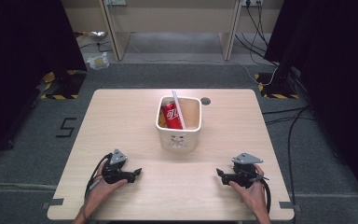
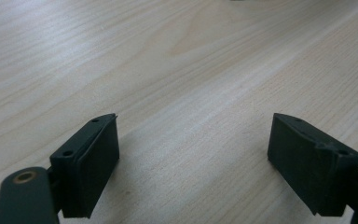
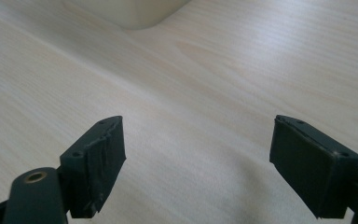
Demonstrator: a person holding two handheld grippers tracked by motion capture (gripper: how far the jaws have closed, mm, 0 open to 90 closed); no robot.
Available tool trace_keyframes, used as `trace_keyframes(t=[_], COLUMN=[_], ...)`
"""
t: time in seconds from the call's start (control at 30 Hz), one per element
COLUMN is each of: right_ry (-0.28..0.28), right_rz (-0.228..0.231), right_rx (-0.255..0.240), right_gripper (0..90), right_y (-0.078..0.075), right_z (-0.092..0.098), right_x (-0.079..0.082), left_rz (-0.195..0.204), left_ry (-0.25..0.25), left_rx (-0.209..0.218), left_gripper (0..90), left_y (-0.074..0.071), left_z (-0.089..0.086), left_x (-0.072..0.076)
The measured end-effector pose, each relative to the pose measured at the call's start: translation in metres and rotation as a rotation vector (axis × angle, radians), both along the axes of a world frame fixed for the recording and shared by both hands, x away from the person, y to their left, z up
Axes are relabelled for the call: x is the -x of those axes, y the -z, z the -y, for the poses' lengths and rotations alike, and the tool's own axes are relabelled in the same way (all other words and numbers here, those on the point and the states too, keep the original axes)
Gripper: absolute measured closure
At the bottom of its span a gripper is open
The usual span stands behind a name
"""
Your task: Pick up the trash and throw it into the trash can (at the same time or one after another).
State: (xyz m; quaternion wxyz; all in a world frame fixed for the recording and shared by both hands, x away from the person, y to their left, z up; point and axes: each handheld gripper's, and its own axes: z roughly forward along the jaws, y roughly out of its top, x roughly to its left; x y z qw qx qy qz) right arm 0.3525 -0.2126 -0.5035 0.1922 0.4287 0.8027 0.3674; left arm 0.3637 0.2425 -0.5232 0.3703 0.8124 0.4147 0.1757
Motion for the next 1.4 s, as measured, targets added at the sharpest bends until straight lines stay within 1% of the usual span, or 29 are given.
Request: trace_keyframes(t=[0.03,0.07,0.2,0.27,0.3,0.4,0.43,0.5,0.73,0.93,1.2,1.4], right_ry=[0.000,0.007,0.007,0.009,0.018,0.022,0.035,0.045,0.060,0.060,0.088,0.090], right_rz=[0.000,-0.004,-0.002,-0.029,-0.014,-0.011,-0.024,-0.033,-0.033,-0.033,-0.036,-0.035], right_rx=[0.000,0.017,0.027,0.038,0.049,0.057,0.051,0.043,0.044,0.045,0.043,0.042], right_gripper=[18.5,18.6,18.6,17.0,16.4,15.9,15.2,14.6,14.3,14.2,13.6,13.6], right_y=[0.000,0.003,0.008,0.013,0.013,0.013,0.013,0.013,0.013,0.013,0.013,0.013], right_z=[0.000,0.001,0.003,0.003,0.002,0.002,0.002,0.002,0.002,0.002,0.002,0.002], right_x=[0.000,0.002,0.004,0.005,0.007,0.008,0.009,0.008,0.010,0.010,0.016,0.016], left_rz=[0.000,0.000,0.000,0.000,-0.001,-0.001,-0.001,0.001,-0.001,-0.001,0.000,0.000], left_ry=[0.000,0.000,0.000,0.000,0.000,0.002,0.002,0.001,0.001,0.001,0.001,0.001], left_rx=[0.000,0.000,0.000,-0.001,0.000,-0.001,-0.001,-0.001,-0.001,-0.001,-0.001,-0.001], left_gripper=[15.5,15.5,15.6,15.5,15.5,15.5,15.5,15.5,15.5,15.5,15.5,15.5], left_y=[0.000,0.000,0.000,0.000,0.000,0.000,0.000,0.000,0.000,0.000,0.000,0.000], left_z=[0.000,0.000,0.000,0.000,0.000,0.000,0.000,0.000,0.000,0.000,0.000,0.000], left_x=[0.000,0.000,0.000,0.000,0.000,0.000,0.000,0.000,0.000,0.000,0.000,0.000])
